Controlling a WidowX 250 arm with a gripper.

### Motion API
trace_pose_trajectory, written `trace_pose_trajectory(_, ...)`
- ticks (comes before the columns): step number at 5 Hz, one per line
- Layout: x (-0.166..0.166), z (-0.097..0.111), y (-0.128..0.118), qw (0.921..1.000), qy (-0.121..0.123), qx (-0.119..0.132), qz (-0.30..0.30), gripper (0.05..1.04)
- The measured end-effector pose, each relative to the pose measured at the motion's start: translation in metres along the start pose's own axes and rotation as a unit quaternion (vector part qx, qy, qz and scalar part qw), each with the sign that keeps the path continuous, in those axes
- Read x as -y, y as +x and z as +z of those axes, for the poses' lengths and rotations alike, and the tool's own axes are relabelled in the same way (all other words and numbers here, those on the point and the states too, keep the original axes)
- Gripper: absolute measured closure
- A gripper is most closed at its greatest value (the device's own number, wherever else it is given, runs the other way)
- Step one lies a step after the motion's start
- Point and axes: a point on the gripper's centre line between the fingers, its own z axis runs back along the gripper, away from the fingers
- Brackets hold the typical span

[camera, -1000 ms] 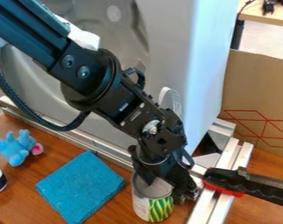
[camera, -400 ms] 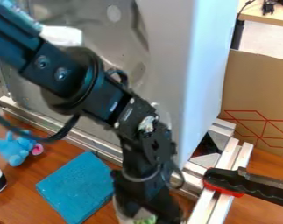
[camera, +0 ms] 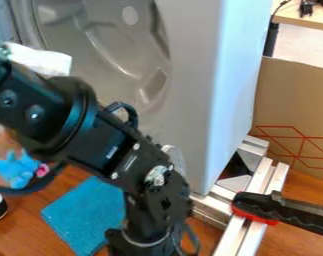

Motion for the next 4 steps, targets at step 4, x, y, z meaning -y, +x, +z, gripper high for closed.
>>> trace_pose_trajectory(4,-0.044,0.035,-0.008,0.9973,-0.03,0.033,0.059,0.083)
